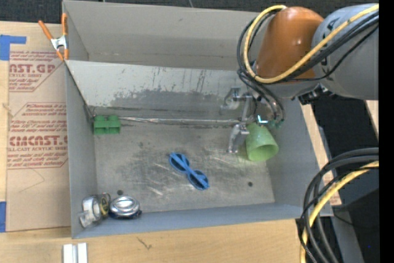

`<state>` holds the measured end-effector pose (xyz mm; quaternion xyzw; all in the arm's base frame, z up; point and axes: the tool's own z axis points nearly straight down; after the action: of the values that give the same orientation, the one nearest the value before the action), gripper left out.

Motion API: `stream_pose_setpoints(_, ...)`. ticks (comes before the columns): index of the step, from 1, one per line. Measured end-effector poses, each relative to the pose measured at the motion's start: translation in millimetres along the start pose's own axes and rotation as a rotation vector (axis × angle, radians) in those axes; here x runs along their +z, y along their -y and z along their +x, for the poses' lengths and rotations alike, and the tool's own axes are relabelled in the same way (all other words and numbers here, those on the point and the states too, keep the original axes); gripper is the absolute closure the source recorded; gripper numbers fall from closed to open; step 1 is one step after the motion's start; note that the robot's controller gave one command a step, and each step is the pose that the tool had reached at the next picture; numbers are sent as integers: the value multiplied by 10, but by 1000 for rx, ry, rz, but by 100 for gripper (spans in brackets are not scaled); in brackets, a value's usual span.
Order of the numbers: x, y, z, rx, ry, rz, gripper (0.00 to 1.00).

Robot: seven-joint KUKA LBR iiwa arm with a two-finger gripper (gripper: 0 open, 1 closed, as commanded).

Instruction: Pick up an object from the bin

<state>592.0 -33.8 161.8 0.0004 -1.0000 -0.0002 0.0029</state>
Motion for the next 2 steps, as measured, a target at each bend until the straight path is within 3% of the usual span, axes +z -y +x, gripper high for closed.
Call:
stream_pose_setpoints(1, 870, -752, 416, 123, 17, 1, 0)
stream_pose_setpoints(2, 625, -731, 796, 277, 5, -1, 0)
